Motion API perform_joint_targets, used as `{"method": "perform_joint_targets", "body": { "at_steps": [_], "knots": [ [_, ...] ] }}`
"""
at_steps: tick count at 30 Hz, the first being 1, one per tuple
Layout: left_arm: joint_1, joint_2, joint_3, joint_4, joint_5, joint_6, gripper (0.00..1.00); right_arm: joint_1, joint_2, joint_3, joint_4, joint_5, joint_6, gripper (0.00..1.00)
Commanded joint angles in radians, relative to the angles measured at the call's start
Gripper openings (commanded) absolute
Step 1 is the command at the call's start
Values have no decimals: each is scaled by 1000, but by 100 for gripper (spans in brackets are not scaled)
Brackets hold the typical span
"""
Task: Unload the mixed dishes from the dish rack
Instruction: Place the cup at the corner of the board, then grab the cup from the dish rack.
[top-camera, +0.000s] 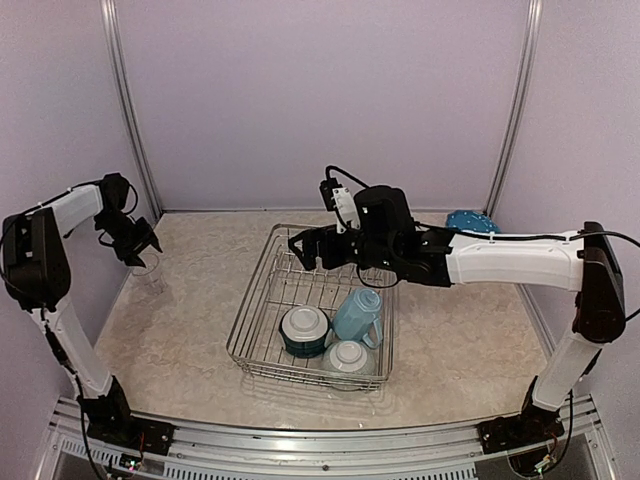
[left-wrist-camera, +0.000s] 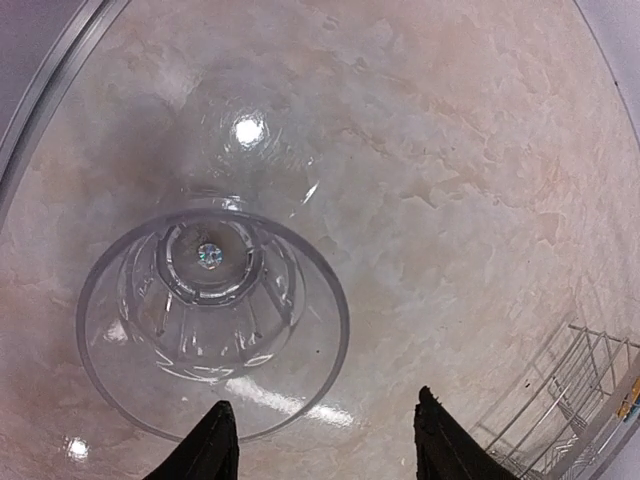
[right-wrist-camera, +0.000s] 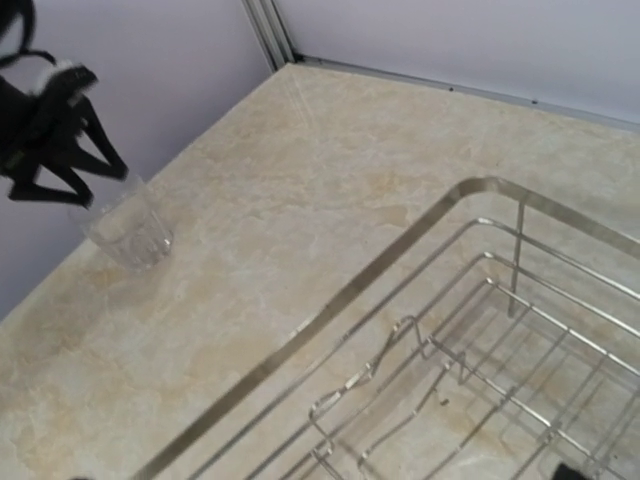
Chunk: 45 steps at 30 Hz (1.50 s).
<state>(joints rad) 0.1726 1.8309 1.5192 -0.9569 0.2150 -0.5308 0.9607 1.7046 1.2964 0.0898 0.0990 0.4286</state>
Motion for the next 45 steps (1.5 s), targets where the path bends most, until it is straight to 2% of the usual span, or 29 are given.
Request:
{"method": "perform_joint_targets", "body": {
  "at_steps": [1,6,10,16,20,24,30,45],
  "knots": [
    [-16,-163,-72,121,27,49,58,24,-24,-2,-76,38,-34,98],
    [-76,-363,-160,254,51,93,67,56,13,57,-206,94,-75,100],
    [-136,-485,-186,339,112,132,78,65,25,91,-315,140,-92,100],
    [-362,-480,85,163,18,183,84,65,5,102,-473,191,-133,100],
    [-436,-457,147,188,61,188,88,60,-14,106,-572,237,-145,100],
    [-448,-489,50,312,89,233,89,39,-18,109,-682,277,-127,100],
    [-444,-580,-124,427,100,271,89,21,-23,97,-736,234,-130,100],
    [-446,-615,-147,409,108,269,89,-12,35,58,-763,117,-79,100]
  ]
}}
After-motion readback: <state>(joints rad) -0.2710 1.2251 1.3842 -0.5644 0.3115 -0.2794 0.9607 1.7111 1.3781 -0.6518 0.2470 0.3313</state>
